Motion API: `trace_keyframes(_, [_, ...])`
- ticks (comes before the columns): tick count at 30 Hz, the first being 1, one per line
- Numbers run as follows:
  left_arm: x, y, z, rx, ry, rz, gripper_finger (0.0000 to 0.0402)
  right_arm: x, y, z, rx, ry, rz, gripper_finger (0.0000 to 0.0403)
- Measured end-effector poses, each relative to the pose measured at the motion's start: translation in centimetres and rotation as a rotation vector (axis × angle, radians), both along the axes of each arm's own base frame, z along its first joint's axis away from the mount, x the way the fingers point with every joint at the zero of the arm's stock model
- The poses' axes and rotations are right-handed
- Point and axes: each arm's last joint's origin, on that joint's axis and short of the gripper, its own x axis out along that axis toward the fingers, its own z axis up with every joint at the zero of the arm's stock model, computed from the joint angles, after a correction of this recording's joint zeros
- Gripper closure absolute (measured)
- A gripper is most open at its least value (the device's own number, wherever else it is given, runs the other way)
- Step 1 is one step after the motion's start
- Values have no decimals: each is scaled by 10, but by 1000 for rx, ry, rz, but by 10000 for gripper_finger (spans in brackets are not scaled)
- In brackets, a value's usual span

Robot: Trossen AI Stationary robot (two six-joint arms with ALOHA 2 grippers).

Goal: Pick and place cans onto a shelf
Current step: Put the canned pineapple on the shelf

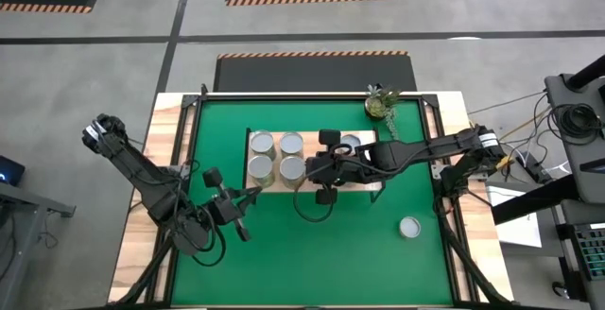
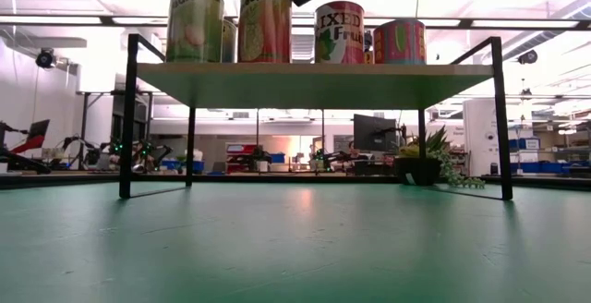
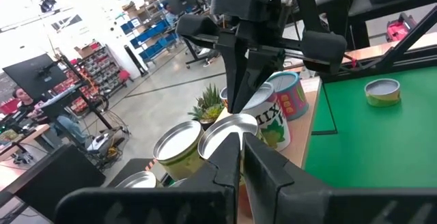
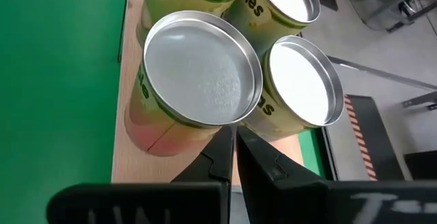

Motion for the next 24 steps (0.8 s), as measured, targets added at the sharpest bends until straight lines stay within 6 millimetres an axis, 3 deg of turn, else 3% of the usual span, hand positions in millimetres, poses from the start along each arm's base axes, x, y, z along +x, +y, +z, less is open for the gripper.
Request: trace_keyframes(24, [0, 0, -1, 1, 2, 0, 401, 4, 1, 2, 15, -58, -10, 394])
